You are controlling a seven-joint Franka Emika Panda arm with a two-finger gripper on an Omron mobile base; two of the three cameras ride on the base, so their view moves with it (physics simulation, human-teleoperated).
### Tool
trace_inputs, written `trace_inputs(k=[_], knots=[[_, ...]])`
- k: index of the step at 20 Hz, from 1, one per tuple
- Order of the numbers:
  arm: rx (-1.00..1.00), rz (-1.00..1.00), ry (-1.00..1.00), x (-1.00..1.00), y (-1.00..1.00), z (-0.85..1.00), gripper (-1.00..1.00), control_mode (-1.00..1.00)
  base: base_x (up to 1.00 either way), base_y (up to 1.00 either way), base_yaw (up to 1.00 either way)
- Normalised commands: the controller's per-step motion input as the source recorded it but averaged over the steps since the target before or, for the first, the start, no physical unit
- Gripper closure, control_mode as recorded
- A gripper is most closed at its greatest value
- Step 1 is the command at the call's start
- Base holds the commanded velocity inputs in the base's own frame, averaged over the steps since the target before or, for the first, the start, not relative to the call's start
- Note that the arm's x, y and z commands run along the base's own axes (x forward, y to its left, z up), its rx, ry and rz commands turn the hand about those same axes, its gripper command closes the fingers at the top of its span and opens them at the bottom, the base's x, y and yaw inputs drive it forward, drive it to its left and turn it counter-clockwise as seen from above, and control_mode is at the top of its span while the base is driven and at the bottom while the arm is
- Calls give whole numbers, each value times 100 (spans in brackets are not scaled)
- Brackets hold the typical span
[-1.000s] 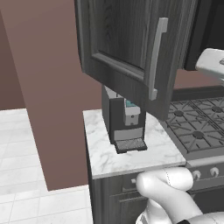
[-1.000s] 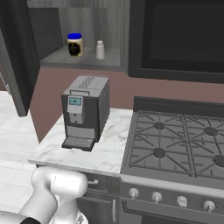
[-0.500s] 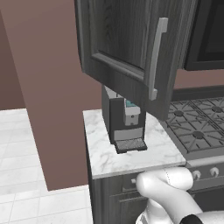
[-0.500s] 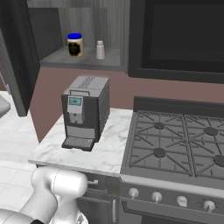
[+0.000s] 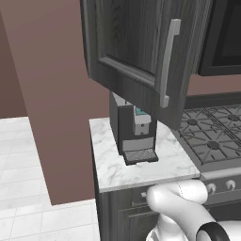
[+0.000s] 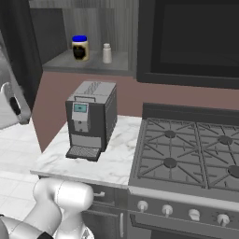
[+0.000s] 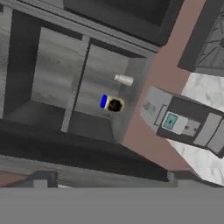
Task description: Move the shaker and mayonnaise from the cabinet to the dining counter.
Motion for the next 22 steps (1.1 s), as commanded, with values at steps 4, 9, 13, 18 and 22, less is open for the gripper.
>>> trace_inputs(k=[4, 9, 13, 18, 22], knots=[[26, 14, 4, 50, -5, -18, -100, -100, 0, 0, 0], [12, 19, 1, 50, 3, -29, -100, -100, 0, 0, 0], [2, 24, 0, 50, 0, -25, -100, -100, 0, 0, 0], [1, 22, 0, 52, 0, -8, -100, -100, 0, 0, 0], [0, 19, 0, 50, 5, 0, -100, -100, 0, 0, 0]])
